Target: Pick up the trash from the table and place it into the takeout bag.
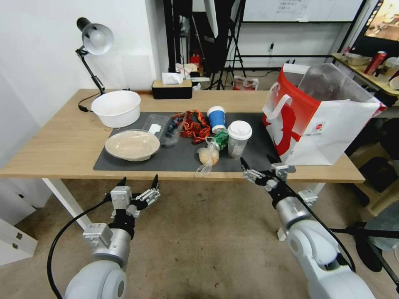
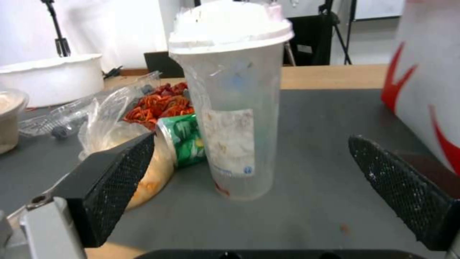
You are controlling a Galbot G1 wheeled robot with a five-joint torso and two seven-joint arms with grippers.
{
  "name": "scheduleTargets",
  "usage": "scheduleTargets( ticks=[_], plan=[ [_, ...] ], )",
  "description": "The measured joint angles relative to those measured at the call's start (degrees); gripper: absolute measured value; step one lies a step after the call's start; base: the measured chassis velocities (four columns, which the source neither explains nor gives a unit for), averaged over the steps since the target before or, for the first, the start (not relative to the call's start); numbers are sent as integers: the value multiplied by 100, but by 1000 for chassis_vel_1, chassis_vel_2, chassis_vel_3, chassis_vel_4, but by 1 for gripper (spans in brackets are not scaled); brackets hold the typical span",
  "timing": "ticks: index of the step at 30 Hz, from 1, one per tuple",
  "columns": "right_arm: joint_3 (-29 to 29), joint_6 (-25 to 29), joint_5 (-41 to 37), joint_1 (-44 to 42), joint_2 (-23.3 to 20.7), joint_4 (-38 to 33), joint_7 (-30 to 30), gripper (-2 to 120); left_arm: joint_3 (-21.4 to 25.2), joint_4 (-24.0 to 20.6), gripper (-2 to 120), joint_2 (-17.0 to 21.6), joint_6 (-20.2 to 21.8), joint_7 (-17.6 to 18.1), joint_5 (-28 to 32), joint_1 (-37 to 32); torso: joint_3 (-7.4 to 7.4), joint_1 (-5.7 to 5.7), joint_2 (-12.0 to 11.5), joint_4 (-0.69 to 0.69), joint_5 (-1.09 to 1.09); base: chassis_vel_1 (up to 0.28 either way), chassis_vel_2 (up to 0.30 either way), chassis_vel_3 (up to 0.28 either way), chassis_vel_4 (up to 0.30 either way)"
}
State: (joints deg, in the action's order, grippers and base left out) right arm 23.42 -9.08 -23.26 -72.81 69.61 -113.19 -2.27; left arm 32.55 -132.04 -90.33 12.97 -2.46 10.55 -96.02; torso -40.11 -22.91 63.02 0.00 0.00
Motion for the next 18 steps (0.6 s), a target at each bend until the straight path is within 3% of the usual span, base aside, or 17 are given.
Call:
scheduleTargets(
  ticks=[18],
  plan=[
    [-873, -35, -123, 1370, -61, 1380, 223, 99, 162, -62, 100, -112, -104, -41, -84, -120, 0, -1, 0, 0, 0, 0, 0, 0, 0]
  ],
)
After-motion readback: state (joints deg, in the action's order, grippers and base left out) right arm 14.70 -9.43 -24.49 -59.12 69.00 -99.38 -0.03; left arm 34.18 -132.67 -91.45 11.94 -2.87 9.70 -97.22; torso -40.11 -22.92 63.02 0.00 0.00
